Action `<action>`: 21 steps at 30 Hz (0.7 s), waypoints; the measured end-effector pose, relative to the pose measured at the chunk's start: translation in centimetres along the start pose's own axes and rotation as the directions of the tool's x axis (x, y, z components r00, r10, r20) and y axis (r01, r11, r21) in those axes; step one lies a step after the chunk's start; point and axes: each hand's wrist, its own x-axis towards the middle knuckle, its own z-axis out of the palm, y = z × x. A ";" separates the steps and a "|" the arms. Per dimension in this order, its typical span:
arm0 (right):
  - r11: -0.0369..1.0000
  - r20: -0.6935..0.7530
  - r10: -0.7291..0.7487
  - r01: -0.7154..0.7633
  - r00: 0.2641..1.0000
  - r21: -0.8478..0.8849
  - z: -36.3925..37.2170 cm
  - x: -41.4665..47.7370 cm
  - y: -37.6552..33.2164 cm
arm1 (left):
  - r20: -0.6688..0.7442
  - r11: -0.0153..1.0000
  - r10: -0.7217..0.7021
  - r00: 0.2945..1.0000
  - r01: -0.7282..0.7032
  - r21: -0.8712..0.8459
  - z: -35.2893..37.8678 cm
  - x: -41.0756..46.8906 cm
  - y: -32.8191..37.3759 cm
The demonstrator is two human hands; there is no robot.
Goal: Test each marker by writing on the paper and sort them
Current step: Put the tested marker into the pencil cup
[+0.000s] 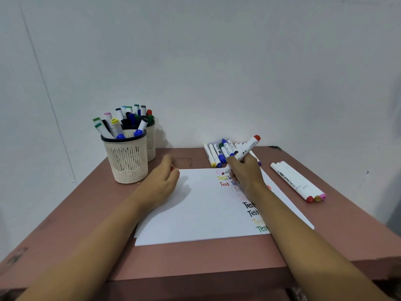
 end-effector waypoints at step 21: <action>0.992 0.340 -0.009 -0.034 0.940 0.121 1.3 -2.6 -1.6 | -0.007 0.982 0.071 0.997 -0.071 -0.173 1.1 -0.1 1.1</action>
